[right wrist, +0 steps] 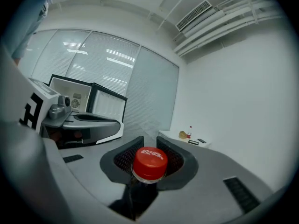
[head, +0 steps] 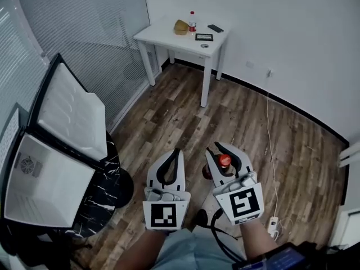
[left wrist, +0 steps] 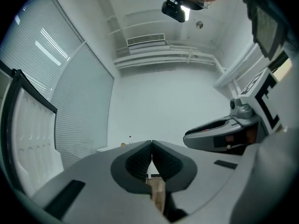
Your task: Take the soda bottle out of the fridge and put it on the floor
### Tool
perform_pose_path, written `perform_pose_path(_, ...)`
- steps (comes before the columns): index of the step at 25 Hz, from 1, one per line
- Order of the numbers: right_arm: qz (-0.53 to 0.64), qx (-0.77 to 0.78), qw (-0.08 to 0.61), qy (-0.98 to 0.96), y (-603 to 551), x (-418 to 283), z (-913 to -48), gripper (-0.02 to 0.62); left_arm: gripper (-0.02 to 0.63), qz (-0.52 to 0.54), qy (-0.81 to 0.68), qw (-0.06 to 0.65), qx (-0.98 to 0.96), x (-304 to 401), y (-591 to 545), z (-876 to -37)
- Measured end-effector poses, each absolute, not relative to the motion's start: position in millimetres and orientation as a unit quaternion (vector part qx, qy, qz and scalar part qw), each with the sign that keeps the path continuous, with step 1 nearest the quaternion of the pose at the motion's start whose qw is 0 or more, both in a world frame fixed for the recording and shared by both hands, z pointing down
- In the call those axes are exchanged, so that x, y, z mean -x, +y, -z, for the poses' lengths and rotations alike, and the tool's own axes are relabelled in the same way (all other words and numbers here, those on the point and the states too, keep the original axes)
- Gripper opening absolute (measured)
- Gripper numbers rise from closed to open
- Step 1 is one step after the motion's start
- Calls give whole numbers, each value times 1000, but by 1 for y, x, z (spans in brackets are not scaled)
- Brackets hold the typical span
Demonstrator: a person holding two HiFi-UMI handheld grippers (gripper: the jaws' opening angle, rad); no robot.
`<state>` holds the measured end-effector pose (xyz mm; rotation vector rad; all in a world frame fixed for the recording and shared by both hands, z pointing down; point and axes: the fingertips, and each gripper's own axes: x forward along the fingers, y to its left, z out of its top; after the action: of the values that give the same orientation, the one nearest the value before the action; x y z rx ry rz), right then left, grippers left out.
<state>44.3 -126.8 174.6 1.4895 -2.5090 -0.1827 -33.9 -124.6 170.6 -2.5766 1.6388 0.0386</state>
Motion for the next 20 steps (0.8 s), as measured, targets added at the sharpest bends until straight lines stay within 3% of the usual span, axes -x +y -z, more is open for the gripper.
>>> perform_pose_path(20, -3, -556, 128, -821, -156, -112, -268, 98, 15, 38, 458, -15, 888, -42, -167, -257)
